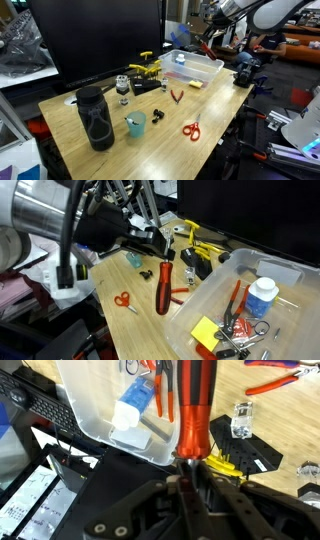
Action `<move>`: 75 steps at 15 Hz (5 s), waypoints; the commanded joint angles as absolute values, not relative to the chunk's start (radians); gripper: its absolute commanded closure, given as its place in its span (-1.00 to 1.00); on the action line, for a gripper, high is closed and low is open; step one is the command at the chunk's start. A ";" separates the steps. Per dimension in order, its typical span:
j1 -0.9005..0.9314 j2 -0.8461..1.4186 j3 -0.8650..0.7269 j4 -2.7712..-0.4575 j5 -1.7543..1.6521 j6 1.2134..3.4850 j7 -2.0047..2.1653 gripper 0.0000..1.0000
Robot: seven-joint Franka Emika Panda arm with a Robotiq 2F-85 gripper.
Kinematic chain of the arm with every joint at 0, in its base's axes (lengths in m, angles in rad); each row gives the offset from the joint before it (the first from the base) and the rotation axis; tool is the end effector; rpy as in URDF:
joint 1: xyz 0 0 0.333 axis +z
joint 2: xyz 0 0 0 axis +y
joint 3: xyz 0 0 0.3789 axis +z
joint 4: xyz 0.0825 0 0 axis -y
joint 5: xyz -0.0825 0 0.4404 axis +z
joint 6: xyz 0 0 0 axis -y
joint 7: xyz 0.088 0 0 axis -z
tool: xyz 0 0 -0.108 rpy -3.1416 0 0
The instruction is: Get the orange screwdriver and put it in the colourless
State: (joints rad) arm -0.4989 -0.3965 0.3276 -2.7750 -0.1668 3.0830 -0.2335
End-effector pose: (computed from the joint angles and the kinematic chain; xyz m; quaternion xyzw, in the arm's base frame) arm 0.4282 -0.0601 0.4165 0.9327 0.1153 0.3026 0.1589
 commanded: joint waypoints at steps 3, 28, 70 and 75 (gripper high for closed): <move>-0.487 -0.406 0.332 -2.775 -0.166 3.018 -0.214 0.75; -0.611 -0.375 0.393 -2.748 -0.227 3.037 -0.166 0.94; -1.764 -0.104 1.427 -2.530 -0.512 3.047 0.073 0.94; -1.918 -0.123 1.593 -2.537 -0.478 3.043 0.064 0.94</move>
State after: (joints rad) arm -1.8178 -0.1224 1.4956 -2.5524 -0.4789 3.0590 0.0607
